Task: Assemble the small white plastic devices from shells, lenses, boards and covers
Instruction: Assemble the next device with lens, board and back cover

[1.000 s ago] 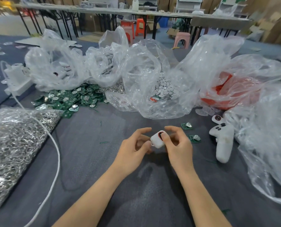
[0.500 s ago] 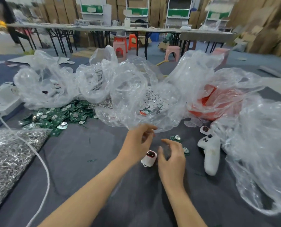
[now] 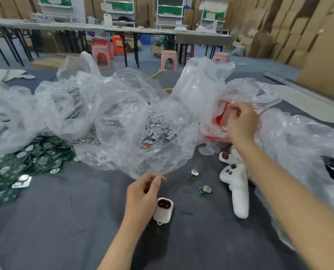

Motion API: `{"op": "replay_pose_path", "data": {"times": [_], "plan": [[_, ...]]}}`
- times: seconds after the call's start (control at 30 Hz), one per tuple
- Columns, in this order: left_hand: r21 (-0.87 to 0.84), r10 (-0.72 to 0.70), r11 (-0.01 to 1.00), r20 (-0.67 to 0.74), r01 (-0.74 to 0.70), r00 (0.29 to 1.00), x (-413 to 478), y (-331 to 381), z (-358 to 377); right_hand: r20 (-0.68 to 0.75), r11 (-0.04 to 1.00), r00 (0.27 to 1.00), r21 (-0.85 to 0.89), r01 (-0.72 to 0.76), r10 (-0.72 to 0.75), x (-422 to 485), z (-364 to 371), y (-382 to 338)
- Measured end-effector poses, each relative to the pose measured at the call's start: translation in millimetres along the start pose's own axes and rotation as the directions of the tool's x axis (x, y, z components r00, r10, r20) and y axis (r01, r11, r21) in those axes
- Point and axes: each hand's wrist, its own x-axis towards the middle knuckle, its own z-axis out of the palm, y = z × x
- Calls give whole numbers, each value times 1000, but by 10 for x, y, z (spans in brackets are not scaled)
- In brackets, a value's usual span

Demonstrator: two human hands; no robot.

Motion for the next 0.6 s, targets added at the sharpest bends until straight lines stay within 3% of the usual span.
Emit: {"op": "replay_pose_path", "data": {"times": [0.1, 0.2, 0.3, 0.37, 0.47, 0.6], "plan": [[4, 2, 1000, 9, -2, 1000, -1, 11, -1, 332, 935, 929, -354, -38, 163, 568, 241, 209], [-11, 0, 1000, 0, 0, 1000, 4, 4, -13, 506, 880, 812, -474, -20, 291, 650, 449, 320], [-11, 4, 1000, -5, -4, 1000, 11, 10, -14, 446, 787, 837, -616, 31, 316, 606, 616, 396], [-15, 3, 1000, -2, -3, 1000, 12, 17, -12, 348, 754, 879, -656, -20, 326, 597, 671, 422], [-15, 2, 1000, -3, -2, 1000, 12, 21, -14, 286, 770, 894, -632, -95, 344, 616, 649, 467], [-9, -4, 1000, -1, 4, 1000, 11, 36, -8, 351, 835, 844, -518, -184, 405, 637, 519, 491]]}}
